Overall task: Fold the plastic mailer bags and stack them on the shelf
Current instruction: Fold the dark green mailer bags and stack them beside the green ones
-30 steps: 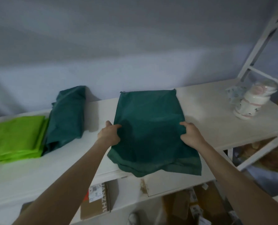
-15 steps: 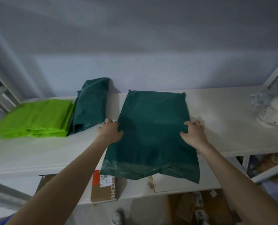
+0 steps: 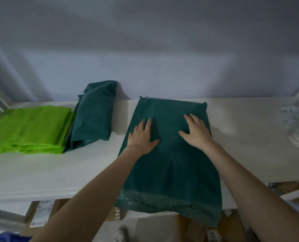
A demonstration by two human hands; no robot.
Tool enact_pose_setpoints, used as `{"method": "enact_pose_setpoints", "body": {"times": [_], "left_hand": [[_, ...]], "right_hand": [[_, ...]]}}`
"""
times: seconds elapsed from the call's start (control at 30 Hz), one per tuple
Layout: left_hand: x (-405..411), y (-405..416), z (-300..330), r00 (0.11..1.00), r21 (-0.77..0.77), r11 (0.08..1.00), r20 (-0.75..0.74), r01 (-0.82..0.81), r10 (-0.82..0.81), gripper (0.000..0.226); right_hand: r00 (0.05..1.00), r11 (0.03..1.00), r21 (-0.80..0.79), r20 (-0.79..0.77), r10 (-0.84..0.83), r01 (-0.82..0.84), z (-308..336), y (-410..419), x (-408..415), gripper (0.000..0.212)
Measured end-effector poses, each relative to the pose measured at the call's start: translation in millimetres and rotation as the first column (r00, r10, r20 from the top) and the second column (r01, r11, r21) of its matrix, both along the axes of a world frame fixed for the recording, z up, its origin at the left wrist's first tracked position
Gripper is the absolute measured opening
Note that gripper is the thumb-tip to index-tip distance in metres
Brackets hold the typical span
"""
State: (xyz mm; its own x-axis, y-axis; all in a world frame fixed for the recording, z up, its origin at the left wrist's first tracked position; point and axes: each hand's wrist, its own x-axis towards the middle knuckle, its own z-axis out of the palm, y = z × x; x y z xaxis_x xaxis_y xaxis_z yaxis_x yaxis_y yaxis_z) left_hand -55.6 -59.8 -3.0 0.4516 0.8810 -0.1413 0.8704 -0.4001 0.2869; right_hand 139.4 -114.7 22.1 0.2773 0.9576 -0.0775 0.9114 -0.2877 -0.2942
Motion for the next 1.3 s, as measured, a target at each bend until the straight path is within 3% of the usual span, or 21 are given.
{"method": "enact_pose_setpoints", "body": {"times": [0.17,0.3,0.5,0.6,0.73,0.87,1.0,1.1,1.3], "left_hand": [[8,9,-11,0.993,-0.057,0.996,-0.093,0.074,-0.079,0.075],[13,16,-10,0.986,-0.050,0.997,-0.151,0.059,-0.066,0.066],[32,13,1,0.982,0.220,0.971,-0.179,0.094,-0.054,0.047],[42,8,-1,0.993,0.155,0.983,-0.091,0.095,-0.081,0.049],[56,-5,-6,0.988,-0.011,0.988,0.009,0.156,-0.156,0.070],[61,-17,-5,0.963,-0.062,0.962,0.038,0.267,-0.265,0.081],[59,-25,1,0.883,-0.159,0.869,0.103,0.469,-0.458,0.081],[59,-24,3,0.816,-0.217,0.788,0.101,0.577,-0.569,0.082],[54,-17,7,0.839,-0.067,0.841,-0.063,0.536,-0.540,0.096]], "right_hand": [[0.994,0.988,-0.134,0.066,0.082,-0.073,-8,17,-2,0.070],[0.967,0.987,-0.140,0.231,0.104,-0.073,-7,16,-4,0.064],[0.943,0.987,-0.126,0.305,0.132,-0.098,5,5,-13,0.055],[0.931,0.985,-0.109,0.327,0.164,-0.135,6,-8,-13,0.030],[0.928,0.989,-0.022,0.344,0.144,-0.146,11,-19,-7,0.037],[0.958,0.989,-0.005,0.248,0.145,-0.148,11,-22,6,0.021],[0.976,0.983,-0.065,0.122,0.181,-0.174,2,-31,16,0.059],[0.976,0.970,-0.168,0.099,0.193,-0.175,-2,-37,21,0.072],[1.000,0.965,-0.262,0.027,-0.011,0.018,-6,-57,26,0.082]]}}
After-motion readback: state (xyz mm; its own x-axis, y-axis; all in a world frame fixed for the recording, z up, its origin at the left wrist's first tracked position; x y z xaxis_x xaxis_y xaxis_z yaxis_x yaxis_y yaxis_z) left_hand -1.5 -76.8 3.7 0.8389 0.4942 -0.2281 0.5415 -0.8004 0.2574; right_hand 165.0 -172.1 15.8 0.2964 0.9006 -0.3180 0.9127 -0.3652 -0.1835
